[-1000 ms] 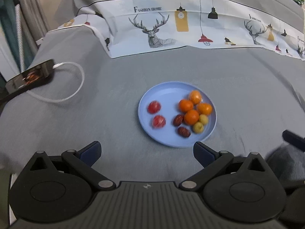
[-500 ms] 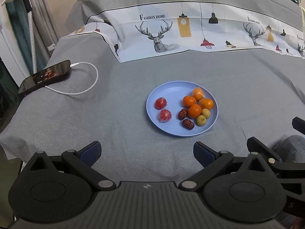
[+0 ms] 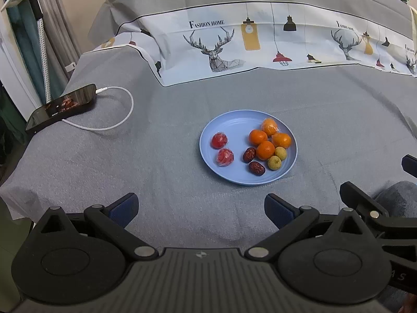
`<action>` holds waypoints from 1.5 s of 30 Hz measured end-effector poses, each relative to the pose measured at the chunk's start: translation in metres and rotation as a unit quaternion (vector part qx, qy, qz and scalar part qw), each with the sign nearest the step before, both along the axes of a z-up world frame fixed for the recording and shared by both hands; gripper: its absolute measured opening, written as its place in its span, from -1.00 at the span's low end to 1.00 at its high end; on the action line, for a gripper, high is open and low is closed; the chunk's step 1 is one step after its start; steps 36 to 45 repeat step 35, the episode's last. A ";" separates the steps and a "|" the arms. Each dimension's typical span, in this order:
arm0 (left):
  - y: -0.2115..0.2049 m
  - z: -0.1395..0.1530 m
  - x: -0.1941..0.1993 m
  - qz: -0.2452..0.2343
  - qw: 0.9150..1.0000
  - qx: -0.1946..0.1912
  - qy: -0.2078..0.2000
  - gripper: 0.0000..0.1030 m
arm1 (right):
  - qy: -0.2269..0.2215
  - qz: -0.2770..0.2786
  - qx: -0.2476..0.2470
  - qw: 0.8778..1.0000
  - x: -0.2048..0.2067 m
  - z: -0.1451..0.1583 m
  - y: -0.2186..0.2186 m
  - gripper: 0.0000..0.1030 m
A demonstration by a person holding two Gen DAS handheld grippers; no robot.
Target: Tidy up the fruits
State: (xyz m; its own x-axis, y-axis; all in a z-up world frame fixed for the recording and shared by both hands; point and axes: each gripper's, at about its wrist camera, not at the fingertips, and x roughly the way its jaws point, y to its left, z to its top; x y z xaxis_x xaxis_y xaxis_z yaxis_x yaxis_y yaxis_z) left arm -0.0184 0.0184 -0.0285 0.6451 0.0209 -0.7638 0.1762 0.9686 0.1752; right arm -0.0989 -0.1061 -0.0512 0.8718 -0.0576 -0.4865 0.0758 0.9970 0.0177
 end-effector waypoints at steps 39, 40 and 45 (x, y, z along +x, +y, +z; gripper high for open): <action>-0.002 -0.006 0.005 0.008 1.000 0.009 0.014 0.99 | 0.005 -0.010 0.006 1.000 0.003 -0.001 0.000 0.99; -0.002 -0.006 0.005 0.008 1.000 0.009 0.014 0.99 | 0.005 -0.010 0.006 1.000 0.003 -0.001 0.000 0.99; -0.002 -0.006 0.005 0.008 1.000 0.009 0.014 0.99 | 0.005 -0.010 0.006 1.000 0.003 -0.001 0.000 0.99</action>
